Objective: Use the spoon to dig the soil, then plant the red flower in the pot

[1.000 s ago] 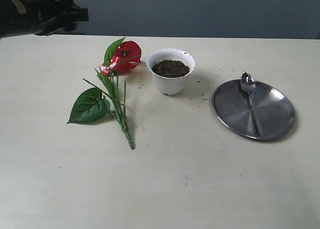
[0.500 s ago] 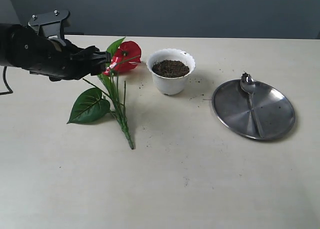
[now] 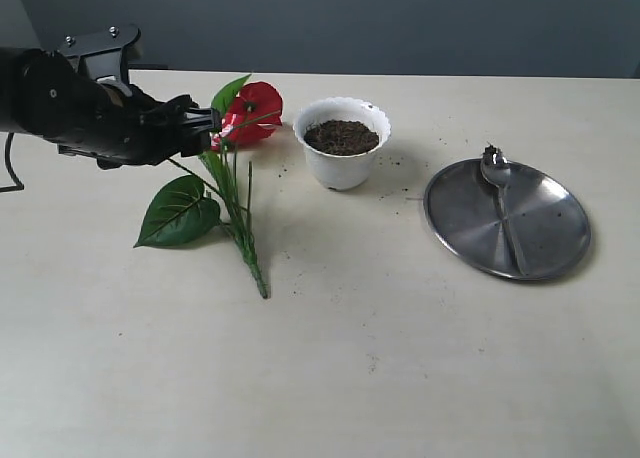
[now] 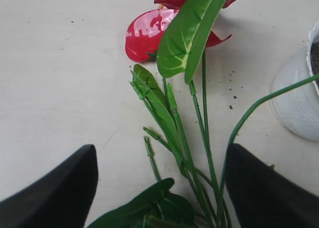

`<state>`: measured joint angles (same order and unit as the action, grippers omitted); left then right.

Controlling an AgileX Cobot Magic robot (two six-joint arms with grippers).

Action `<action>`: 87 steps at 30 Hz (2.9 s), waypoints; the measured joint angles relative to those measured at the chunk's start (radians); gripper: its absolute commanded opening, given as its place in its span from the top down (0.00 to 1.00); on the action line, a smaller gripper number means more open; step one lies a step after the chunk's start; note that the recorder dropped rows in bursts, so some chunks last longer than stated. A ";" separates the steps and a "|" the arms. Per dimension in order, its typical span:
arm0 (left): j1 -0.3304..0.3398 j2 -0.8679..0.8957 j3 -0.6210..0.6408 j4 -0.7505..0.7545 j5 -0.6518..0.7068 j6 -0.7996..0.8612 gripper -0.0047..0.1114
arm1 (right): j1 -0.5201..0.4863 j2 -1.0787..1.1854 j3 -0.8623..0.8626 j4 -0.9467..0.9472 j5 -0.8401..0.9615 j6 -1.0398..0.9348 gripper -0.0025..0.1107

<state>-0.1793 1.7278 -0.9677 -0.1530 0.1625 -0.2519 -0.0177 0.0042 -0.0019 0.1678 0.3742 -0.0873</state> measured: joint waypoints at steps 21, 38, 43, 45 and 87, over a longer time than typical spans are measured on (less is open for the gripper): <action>-0.078 0.006 -0.167 -0.075 0.104 0.000 0.15 | 0.000 0.000 0.000 0.000 0.000 0.000 0.98; -0.078 0.065 -0.226 0.034 0.290 -0.003 0.15 | 0.000 0.000 0.000 0.000 0.000 0.000 0.98; -0.078 0.085 -0.228 0.075 0.290 -0.005 0.15 | 0.000 0.000 0.000 0.000 0.000 0.000 0.98; -0.078 0.100 -0.228 0.110 0.284 -0.028 0.15 | 0.000 0.000 0.000 0.000 0.000 0.000 0.98; -0.052 0.331 -0.333 0.158 0.295 -0.129 0.18 | 0.000 0.000 0.000 0.000 0.000 0.000 0.98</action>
<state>-0.2312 2.0588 -1.3008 0.0054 0.4575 -0.3813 -0.0177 0.0042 -0.0019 0.1678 0.3742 -0.0873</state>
